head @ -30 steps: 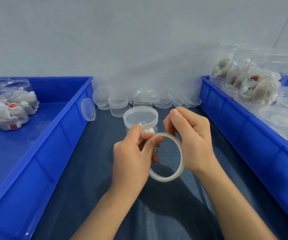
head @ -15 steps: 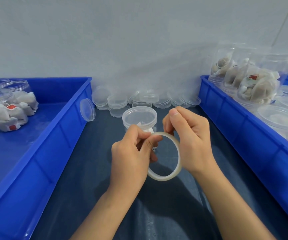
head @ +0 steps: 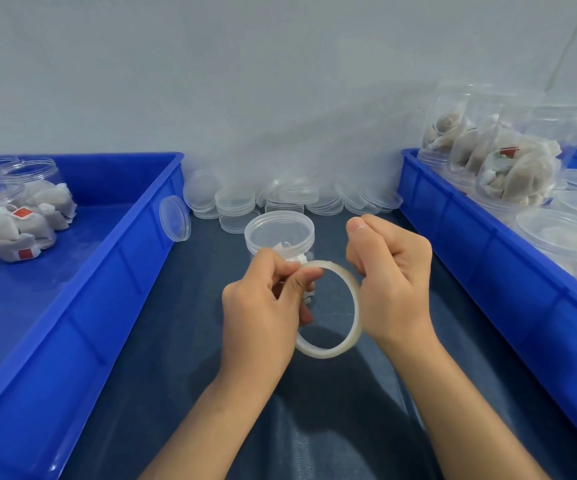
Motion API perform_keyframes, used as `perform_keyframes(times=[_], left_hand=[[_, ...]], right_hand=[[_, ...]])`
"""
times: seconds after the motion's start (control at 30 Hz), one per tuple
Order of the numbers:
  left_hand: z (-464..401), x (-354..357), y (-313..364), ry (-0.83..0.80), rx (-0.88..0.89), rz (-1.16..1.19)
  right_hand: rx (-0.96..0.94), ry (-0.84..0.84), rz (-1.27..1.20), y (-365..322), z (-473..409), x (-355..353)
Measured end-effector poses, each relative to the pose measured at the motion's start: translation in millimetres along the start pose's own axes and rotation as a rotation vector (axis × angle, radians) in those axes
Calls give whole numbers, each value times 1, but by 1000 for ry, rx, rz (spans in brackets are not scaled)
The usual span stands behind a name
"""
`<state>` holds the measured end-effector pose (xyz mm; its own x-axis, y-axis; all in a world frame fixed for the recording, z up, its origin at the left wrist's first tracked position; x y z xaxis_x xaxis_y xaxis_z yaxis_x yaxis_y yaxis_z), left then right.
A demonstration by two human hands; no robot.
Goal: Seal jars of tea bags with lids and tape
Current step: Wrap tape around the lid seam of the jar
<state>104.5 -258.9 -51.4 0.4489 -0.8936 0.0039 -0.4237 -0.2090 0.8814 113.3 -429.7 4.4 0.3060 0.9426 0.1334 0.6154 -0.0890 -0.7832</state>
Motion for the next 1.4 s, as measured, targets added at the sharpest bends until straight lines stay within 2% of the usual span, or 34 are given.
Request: perform_keyframes(times=[0.13,0.4,0.7,0.77,0.87,0.93,1.13,1.4], left_hand=[[0,0,1,-3,14,-12],[0,1,1,-20,47,-42],[-5,-2,-3,-13,9,-48],[-10,-1,-8,-38,-67,7],[-15,3,-17,-122,-198,134],[-15,6,-17,-167,-238,201],[-14,11,-11,-233,-260,247],[-15,11,-11,-333,-232,196]], right_hand=[[-37,13,51,2,0,-3],[12,-57,31,6,0,5],[0,-46,27,6,-1,2],[78,-132,-1,11,-5,5],[202,-385,14,22,0,18],[235,-481,2,23,3,21],[276,-532,-91,16,1,14],[369,-601,-75,22,5,12]])
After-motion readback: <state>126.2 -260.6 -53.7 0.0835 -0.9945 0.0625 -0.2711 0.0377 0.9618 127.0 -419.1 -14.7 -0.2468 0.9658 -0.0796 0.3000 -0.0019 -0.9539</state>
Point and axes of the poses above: each hand's wrist, its own z-axis away from the middle knuckle, its own x-axis out of the palm, y = z × x, the point moved 10 cm from there along -z, towards the middle knuckle, and after that the axes turned 10 degrees about y, right-handed, at the moved point
